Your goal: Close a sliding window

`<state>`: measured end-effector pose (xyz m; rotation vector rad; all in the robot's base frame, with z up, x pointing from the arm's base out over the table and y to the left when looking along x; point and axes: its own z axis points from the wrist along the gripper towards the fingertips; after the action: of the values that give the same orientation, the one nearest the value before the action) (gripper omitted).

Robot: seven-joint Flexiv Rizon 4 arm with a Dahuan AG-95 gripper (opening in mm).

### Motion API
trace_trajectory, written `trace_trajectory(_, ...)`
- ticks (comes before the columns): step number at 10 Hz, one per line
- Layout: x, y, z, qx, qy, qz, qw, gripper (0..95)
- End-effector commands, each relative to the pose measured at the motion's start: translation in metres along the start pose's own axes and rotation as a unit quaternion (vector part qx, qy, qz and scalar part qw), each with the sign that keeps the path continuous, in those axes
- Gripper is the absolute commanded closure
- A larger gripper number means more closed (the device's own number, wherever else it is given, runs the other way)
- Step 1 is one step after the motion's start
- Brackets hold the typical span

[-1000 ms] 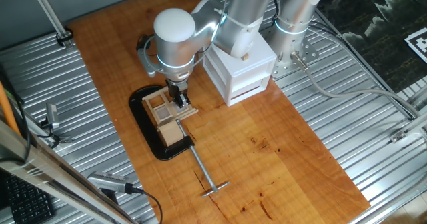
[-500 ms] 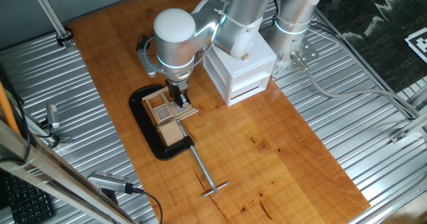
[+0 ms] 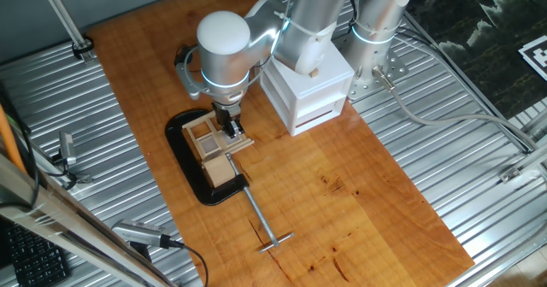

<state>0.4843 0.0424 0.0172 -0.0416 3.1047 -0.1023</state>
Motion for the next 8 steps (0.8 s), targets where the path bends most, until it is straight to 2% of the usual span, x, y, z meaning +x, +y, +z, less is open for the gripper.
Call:
trace_trajectory(1,-0.0002,-0.0003,0.0006,0.000,0.000,0.000,1.0000,95.0)
trace_trajectory(8,-0.0004,-0.0005,0.0015,0.000,0.000,-0.004,1.0000,95.0)
